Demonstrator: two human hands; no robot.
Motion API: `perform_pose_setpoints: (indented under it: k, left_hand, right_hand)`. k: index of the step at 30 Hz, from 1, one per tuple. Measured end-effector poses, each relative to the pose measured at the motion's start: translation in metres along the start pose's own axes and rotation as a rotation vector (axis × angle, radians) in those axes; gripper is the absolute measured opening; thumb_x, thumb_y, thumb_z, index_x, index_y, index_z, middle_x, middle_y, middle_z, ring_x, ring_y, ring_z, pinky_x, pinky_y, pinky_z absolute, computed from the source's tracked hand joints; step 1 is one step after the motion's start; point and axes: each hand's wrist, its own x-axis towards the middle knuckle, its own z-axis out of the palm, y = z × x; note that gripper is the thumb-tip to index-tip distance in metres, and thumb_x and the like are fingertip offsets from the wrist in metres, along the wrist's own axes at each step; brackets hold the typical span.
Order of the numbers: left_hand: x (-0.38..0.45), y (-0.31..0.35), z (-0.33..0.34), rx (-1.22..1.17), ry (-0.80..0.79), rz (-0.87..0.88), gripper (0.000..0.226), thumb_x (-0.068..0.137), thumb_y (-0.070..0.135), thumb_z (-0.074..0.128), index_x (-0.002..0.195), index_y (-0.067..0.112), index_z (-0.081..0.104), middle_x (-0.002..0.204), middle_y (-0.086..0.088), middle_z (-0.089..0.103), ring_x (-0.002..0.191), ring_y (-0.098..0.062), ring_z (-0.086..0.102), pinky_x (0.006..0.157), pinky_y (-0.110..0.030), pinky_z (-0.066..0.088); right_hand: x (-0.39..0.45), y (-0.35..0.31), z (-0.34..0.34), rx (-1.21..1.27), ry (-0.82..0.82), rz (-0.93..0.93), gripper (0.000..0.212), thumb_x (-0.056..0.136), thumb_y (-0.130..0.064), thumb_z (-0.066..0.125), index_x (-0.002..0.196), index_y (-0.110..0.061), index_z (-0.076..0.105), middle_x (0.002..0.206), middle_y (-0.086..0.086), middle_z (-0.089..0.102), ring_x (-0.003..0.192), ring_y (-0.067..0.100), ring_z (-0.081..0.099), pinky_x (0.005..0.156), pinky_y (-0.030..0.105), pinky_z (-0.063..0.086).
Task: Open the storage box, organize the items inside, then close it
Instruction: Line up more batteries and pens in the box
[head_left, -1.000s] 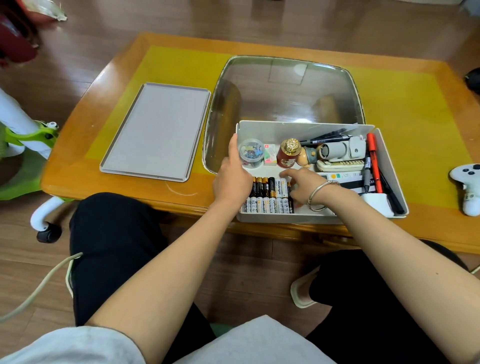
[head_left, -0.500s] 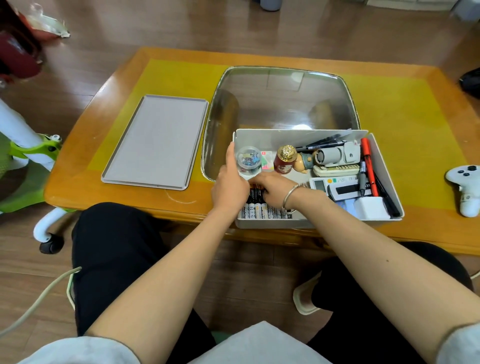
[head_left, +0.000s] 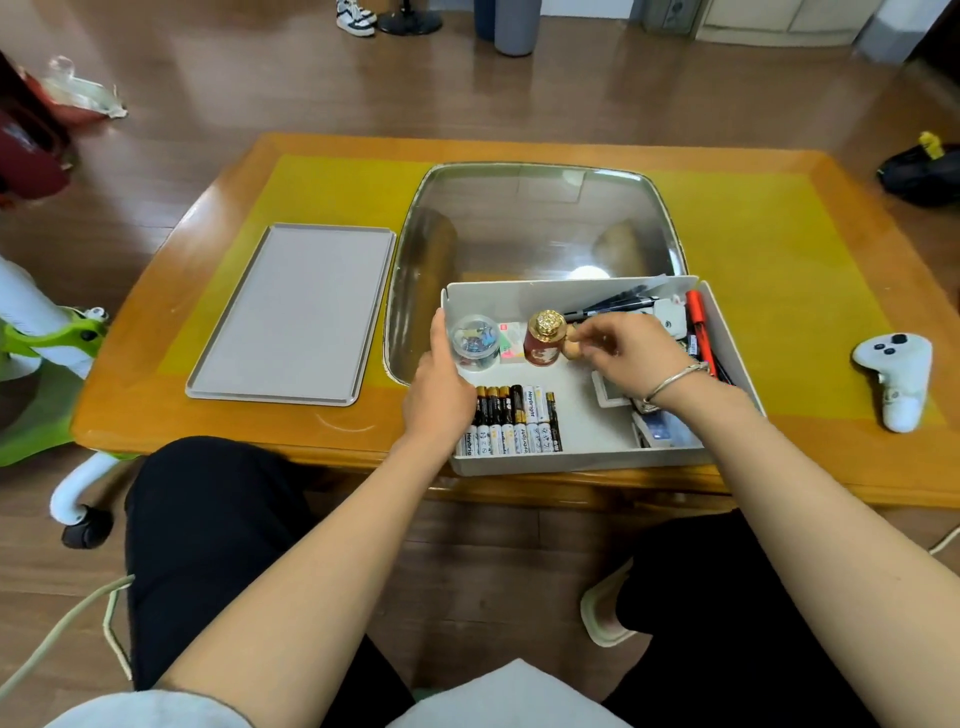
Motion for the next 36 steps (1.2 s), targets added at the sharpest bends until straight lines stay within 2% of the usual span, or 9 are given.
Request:
perform_pose_setpoints:
  k: [6, 11, 14, 16, 18, 20, 23, 27, 36]
  left_hand:
    - [0.005, 0.001, -0.003, 0.130, -0.025, 0.051, 0.090, 0.092, 0.011, 0.057, 0.152, 0.027, -0.009, 0.122, -0.011, 0.060, 0.097, -0.027, 0.062, 0.074, -0.045, 0.055]
    - [0.021, 0.004, -0.007, 0.190, -0.036, 0.076, 0.085, 0.093, 0.013, 0.055, 0.152, 0.024, -0.004, 0.110, -0.011, 0.065, 0.087, -0.025, 0.063, 0.068, -0.040, 0.054]
    - [0.024, 0.007, -0.008, 0.198, -0.066, 0.091, 0.084, 0.092, 0.015, 0.058, 0.152, 0.022, 0.000, 0.129, -0.013, 0.055, 0.111, -0.030, 0.057, 0.087, -0.047, 0.052]
    - [0.024, 0.011, -0.008, 0.321, -0.014, 0.083, 0.084, 0.090, 0.016, 0.061, 0.153, 0.020, 0.005, 0.149, -0.014, 0.034, 0.136, -0.033, 0.033, 0.108, -0.050, 0.035]
    - [0.024, 0.025, -0.008, 0.426, 0.080, 0.178, 0.082, 0.088, 0.016, 0.062, 0.152, 0.018, 0.011, 0.154, -0.011, 0.025, 0.142, -0.032, 0.019, 0.115, -0.048, 0.021]
    - [0.027, 0.043, -0.006, 0.411, 0.133, 0.355, 0.072, 0.088, 0.015, 0.060, 0.149, 0.018, 0.022, 0.150, -0.008, 0.033, 0.139, -0.028, 0.025, 0.113, -0.046, 0.022]
    - [0.038, 0.074, 0.005, 0.344, 0.026, 0.512, 0.053, 0.092, 0.012, 0.052, 0.143, 0.019, 0.037, 0.143, -0.005, 0.043, 0.132, -0.023, 0.036, 0.107, -0.041, 0.031]
    - [0.054, 0.097, 0.027, 0.414, -0.145, 0.591, 0.045, 0.095, 0.014, 0.046, 0.140, 0.016, 0.042, 0.140, -0.006, 0.044, 0.128, -0.025, 0.036, 0.104, -0.038, 0.032]
    - [0.076, 0.097, 0.052, 0.717, -0.325, 0.603, 0.043, 0.098, 0.017, 0.039, 0.141, 0.022, 0.044, 0.139, -0.006, 0.045, 0.126, -0.030, 0.035, 0.099, -0.042, 0.030]
  right_hand:
    - [-0.025, 0.029, -0.012, 0.007, 0.051, 0.102, 0.019, 0.087, -0.008, 0.060, 0.101, -0.013, 0.071, 0.101, 0.004, 0.069, 0.079, 0.009, 0.052, 0.078, 0.020, 0.038]
    - [-0.035, 0.045, -0.020, -0.025, 0.111, 0.144, 0.017, 0.085, -0.007, 0.061, 0.096, -0.015, 0.071, 0.103, 0.004, 0.068, 0.090, 0.020, 0.058, 0.083, 0.026, 0.041]
    - [-0.033, 0.051, -0.023, -0.062, 0.133, 0.163, 0.017, 0.084, -0.008, 0.062, 0.095, -0.018, 0.071, 0.105, 0.004, 0.067, 0.092, 0.022, 0.057, 0.087, 0.033, 0.044]
    - [-0.029, 0.053, -0.024, -0.070, 0.168, 0.184, 0.017, 0.083, -0.009, 0.063, 0.093, -0.019, 0.071, 0.105, 0.004, 0.067, 0.097, 0.024, 0.058, 0.091, 0.039, 0.044]
    - [-0.021, 0.055, -0.026, -0.071, 0.216, 0.219, 0.015, 0.084, -0.011, 0.062, 0.093, -0.021, 0.070, 0.105, 0.003, 0.067, 0.103, 0.027, 0.058, 0.093, 0.044, 0.044]
    - [-0.011, 0.058, -0.028, -0.084, 0.252, 0.253, 0.013, 0.085, -0.015, 0.062, 0.095, -0.020, 0.069, 0.106, 0.005, 0.067, 0.108, 0.028, 0.057, 0.095, 0.044, 0.043]
    - [0.005, 0.064, -0.033, -0.066, 0.314, 0.293, 0.016, 0.084, -0.017, 0.064, 0.099, -0.018, 0.069, 0.107, 0.006, 0.068, 0.100, 0.029, 0.060, 0.093, 0.043, 0.045]
    - [0.022, 0.076, -0.043, -0.032, 0.333, 0.372, 0.022, 0.082, -0.016, 0.064, 0.103, -0.018, 0.068, 0.101, 0.005, 0.070, 0.098, 0.028, 0.062, 0.092, 0.043, 0.047]
    - [0.048, 0.081, -0.045, -0.158, 0.196, 0.453, 0.025, 0.086, -0.026, 0.057, 0.111, -0.022, 0.061, 0.107, 0.000, 0.067, 0.110, 0.025, 0.054, 0.095, 0.039, 0.033]
